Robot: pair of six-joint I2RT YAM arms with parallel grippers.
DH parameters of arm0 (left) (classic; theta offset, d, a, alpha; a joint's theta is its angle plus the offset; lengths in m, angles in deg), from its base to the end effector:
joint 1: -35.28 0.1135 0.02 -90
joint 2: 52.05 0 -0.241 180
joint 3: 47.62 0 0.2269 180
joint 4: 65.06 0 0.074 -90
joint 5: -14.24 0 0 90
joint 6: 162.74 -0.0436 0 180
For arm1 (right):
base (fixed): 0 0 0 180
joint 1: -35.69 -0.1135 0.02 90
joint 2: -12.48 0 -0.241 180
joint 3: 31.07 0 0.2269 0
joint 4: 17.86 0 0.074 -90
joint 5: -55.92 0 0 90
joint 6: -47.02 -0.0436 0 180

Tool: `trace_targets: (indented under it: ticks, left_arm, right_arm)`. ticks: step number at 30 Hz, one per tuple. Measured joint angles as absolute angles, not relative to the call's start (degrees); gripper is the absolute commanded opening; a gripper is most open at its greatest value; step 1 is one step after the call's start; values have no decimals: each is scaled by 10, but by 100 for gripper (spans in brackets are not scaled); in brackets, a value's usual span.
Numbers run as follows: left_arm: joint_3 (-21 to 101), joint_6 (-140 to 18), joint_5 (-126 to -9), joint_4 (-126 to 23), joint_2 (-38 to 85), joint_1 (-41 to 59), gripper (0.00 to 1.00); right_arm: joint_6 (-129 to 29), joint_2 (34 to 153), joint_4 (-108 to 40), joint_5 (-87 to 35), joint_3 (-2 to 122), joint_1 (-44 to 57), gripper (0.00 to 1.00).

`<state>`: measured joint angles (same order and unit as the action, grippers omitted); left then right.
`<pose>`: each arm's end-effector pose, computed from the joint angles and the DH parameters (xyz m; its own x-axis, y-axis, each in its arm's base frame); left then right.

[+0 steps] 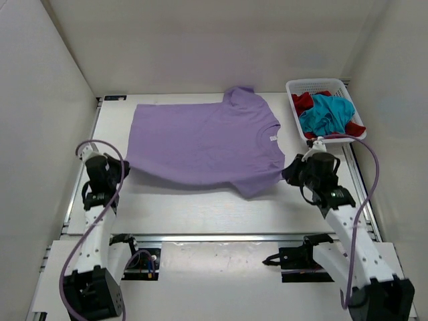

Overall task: Fold and stack the t-shirts
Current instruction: Flatten out the tshirt, then fold the flattened tshirt in 1/3 of the way

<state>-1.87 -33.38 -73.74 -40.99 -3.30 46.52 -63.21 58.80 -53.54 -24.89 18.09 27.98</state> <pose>0.1890 0.0360 0.2293 -0.2411 -0.6941 -0.6783 -0.4099 0.7064 -0.5771 0.1760 0.0308 0.2356 -0.5960 0.2638 -0.7584 -0.0632 0.9262 0.3718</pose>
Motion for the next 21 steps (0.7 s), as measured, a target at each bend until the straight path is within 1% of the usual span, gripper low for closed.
trace_targets:
  ticks: [3,6,8,9,10,11,13,14,16,18,21]
  left_arm:
    - [-77,-353,-738,-369,-101,474,0]
    - [-98,-373,-741,-316,-159,477,0]
    - [-102,-378,-747,-293,-193,457,0]
    - [-102,-378,-747,-285,-207,444,0]
    - [-102,-378,-746,-282,-215,433,0]
    - [-102,-378,-740,-281,-217,432,0]
    - [-102,-373,-730,-281,-209,442,0]
    - [-102,-371,-721,-284,-198,453,0]
    - [-102,-364,-706,-294,-164,475,0]
    - [-102,-355,-701,-306,-129,487,0]
    - [-101,-336,-693,-336,-65,497,0]
  right_arm:
    - [-656,495,-582,-248,169,246,0]
    - [-694,410,-638,-251,151,201,0]
    - [-726,357,-686,-269,149,146,1]
    - [-750,337,-710,-294,152,98,0]
    - [-772,332,-732,-323,159,45,0]
    - [-777,333,-737,-331,162,33,0]
    - [-796,357,-756,-385,175,-28,0]
    - [-799,369,-756,-399,179,-37,0]
    - [-790,430,-750,-427,199,-30,0]
    - [-771,476,-727,-412,211,18,0]
    - [-733,565,-643,-328,217,197,0]
